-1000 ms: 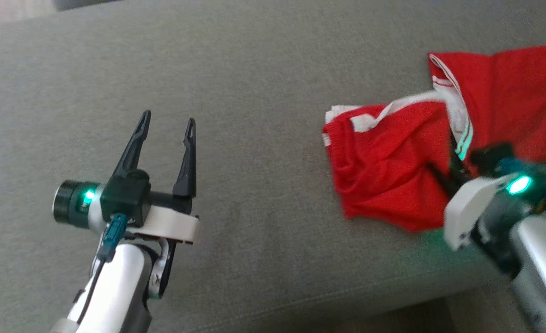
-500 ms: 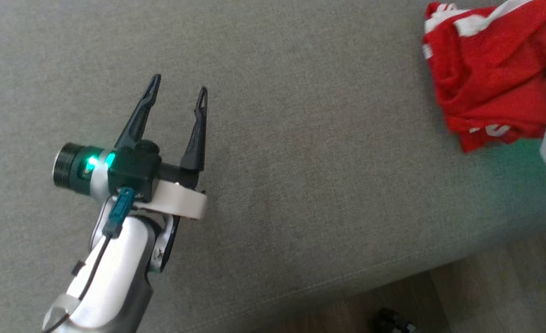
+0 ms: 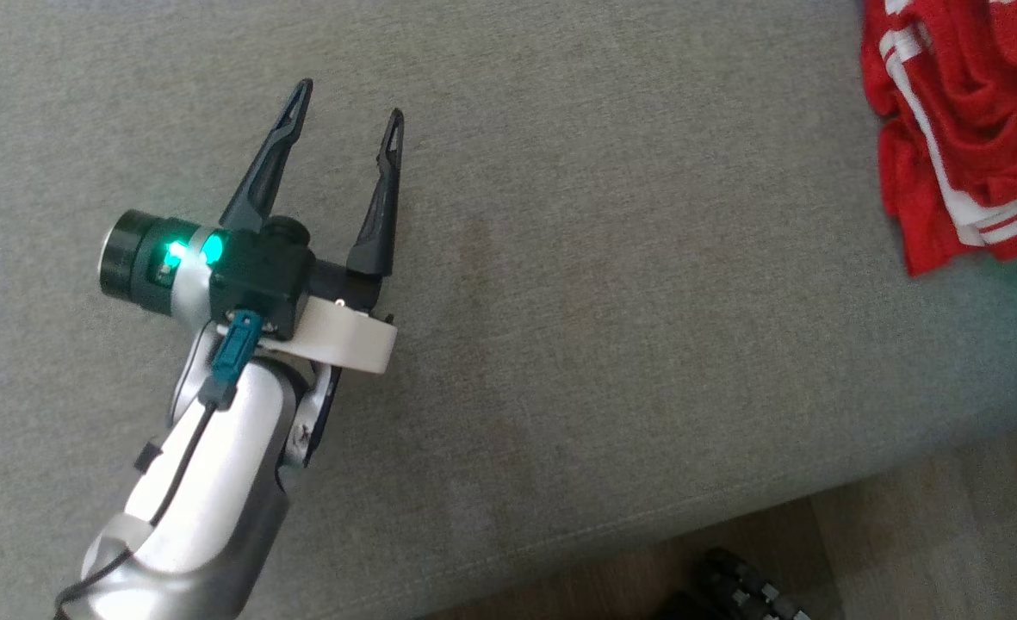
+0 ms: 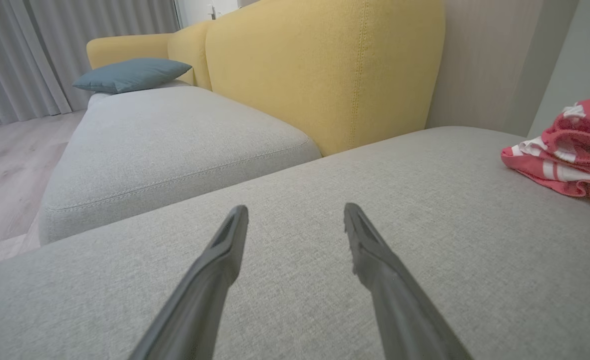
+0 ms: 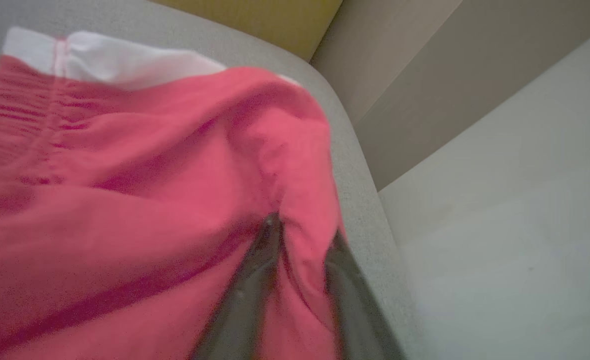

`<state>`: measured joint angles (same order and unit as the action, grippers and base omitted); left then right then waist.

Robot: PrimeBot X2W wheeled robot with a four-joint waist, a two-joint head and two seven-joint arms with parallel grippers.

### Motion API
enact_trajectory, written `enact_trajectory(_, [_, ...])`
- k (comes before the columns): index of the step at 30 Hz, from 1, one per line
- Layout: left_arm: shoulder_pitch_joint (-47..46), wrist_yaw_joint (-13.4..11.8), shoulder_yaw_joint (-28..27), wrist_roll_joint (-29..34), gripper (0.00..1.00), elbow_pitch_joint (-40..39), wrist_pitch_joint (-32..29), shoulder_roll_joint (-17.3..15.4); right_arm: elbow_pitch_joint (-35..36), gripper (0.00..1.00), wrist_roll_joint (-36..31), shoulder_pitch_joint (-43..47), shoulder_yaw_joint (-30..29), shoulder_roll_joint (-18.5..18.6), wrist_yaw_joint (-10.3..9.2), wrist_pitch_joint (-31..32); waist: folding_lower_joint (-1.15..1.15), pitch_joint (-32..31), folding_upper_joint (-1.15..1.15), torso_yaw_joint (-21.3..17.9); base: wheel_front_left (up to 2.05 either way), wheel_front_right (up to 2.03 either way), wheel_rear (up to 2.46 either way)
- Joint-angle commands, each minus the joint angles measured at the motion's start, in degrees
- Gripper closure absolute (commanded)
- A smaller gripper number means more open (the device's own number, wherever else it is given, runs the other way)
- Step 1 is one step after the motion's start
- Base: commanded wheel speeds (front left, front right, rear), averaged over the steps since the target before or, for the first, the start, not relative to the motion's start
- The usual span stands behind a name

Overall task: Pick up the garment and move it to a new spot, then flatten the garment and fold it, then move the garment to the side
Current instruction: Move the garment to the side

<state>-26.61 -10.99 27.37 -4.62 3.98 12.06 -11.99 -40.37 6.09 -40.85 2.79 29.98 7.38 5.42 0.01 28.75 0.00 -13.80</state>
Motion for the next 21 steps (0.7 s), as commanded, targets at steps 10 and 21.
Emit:
enact_trajectory(10, [0.0,-0.5,-1.6,-1.1,0.0,0.5,1.9,0.1,0.4,0.0,-5.4,4.6,-11.3,-5.2,0.11,-11.9,-0.01,-3.9,0.0,1.8,0.0,0.0,0.0])
enact_trajectory(21, [7.8,-3.9,-4.8,-4.1,0.0,0.7,2.4,-1.1,26.2,0.0,-0.9,24.2,-8.6,-19.9,0.11,-14.8,-0.01,-11.6,0.0,3.5,0.0,0.0,0.0])
